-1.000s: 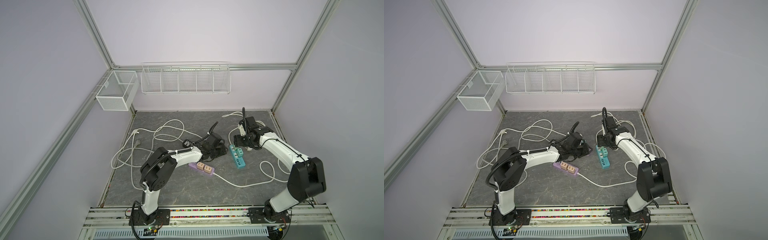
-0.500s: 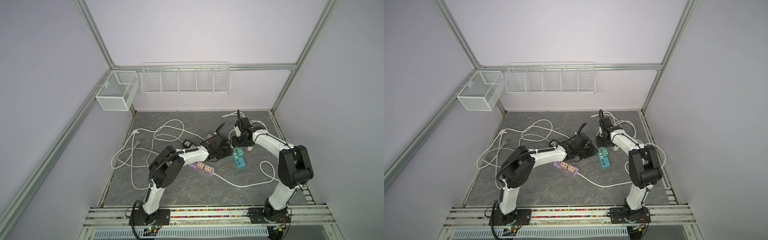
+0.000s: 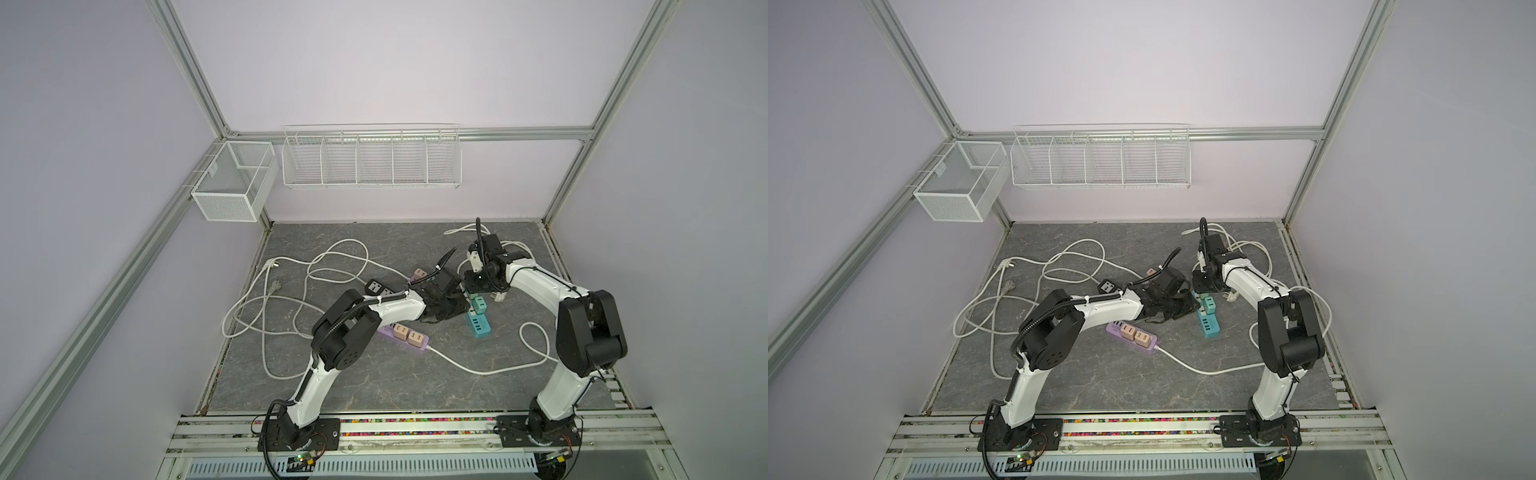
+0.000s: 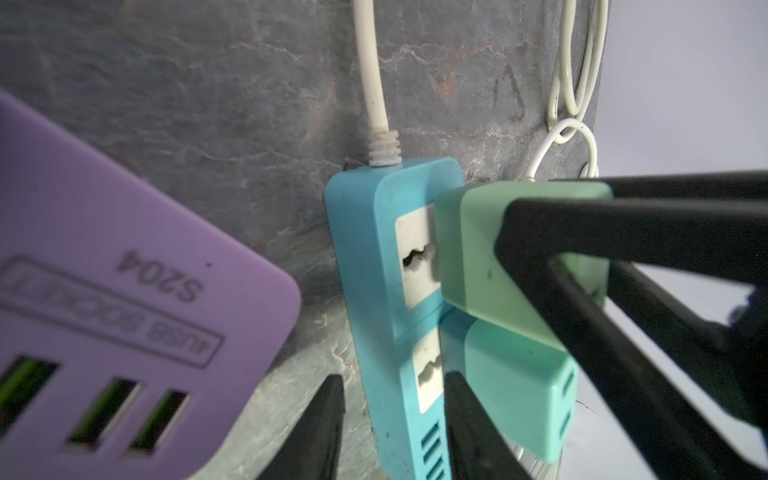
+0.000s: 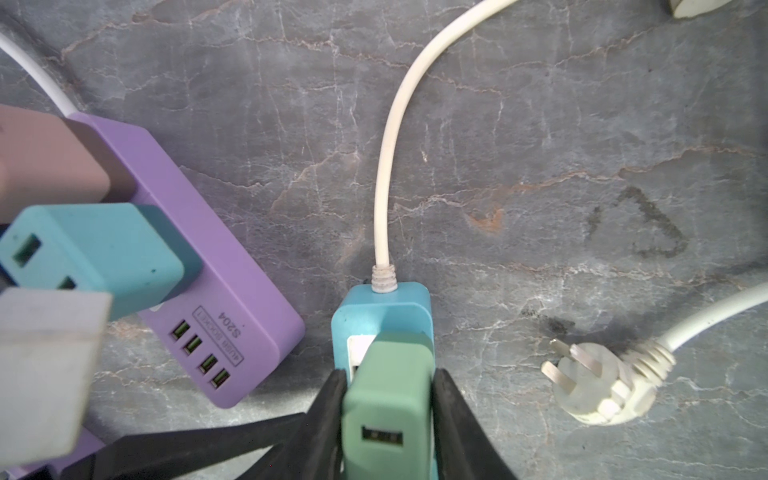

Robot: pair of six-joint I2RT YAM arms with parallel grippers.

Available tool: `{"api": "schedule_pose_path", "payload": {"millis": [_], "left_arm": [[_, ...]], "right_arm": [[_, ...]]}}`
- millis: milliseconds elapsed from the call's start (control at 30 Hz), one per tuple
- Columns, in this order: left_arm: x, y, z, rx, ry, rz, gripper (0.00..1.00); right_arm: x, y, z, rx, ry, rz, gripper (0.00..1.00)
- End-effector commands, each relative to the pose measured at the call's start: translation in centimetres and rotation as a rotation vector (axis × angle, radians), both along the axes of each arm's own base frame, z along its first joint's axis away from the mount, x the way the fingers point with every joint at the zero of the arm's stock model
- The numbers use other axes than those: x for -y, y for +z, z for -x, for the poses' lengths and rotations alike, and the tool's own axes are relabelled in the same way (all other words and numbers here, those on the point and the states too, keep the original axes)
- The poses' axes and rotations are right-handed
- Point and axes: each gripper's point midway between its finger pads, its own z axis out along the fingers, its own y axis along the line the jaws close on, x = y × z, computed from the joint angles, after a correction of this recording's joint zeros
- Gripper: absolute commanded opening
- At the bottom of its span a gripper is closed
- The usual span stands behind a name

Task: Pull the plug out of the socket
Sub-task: 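Hold the teal strip with the left gripper and grip the green adapter with the right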

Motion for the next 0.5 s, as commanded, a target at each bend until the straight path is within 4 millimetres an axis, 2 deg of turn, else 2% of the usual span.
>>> {"api": "schedule_pose_path", "payload": {"millis": [0, 467], "left_arm": [[0.3, -1.2, 0.0, -0.025, 0.01, -0.03, 0.41], [0.0, -3.7, 0.0, -0.047, 0.013, -0.098, 0.34]], "right_arm": [[0.5, -0.8, 0.3, -0.019, 0.004, 0.017, 0.35], [0.4, -0.8, 0.4, -0.023, 0.006, 0.0, 0.27]]}}
